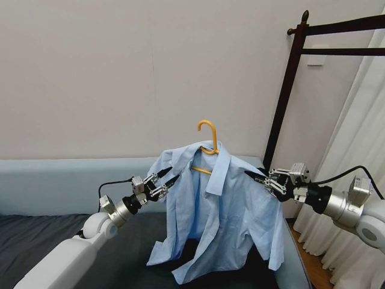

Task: Pick up the clothes from the sofa and hang them on the clothes hanger.

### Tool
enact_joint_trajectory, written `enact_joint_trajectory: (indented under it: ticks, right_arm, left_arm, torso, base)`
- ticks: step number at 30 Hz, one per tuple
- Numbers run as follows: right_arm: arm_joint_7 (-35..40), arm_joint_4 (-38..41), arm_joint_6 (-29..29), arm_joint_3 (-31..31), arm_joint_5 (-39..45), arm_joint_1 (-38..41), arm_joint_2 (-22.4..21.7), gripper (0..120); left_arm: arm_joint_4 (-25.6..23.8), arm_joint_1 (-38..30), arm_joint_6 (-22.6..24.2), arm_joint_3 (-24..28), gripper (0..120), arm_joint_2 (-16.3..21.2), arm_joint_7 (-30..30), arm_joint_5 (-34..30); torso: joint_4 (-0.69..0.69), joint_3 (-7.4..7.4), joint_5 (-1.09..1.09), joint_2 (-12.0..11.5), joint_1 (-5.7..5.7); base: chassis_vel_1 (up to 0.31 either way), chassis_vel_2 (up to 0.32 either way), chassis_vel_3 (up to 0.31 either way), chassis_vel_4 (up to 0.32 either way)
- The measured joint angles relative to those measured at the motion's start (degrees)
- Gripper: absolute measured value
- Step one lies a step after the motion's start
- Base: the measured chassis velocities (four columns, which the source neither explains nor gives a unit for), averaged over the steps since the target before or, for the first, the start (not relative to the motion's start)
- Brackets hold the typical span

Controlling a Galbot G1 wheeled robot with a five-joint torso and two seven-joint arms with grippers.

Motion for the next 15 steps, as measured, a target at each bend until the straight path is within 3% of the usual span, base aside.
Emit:
enact_joint_trajectory:
  ticks: [9, 15]
  right_arm:
    - [-0.5, -0.1, 0.2, -0.5, 0.0, 0.4, 0.5, 8]
    - [-0.7, 0.2, 0.3, -0.6, 0.1, 0.4, 0.6, 8]
  left_arm:
    - [1.8, -0.5, -0.4, -0.6, 0, -0.9, 1.5, -0.7]
    - [3.0, -1.3, -0.6, -0.3, 0, -1.6, 1.8, -0.6]
  torso:
    - [0.0, 0.0, 0.0, 0.0, 0.0]
    - [-0.01, 0.0, 0.0, 0.0, 0.01]
  base:
    - [0.0, 0.0, 0.0, 0.0]
    - [0.0, 0.0, 0.0, 0.0]
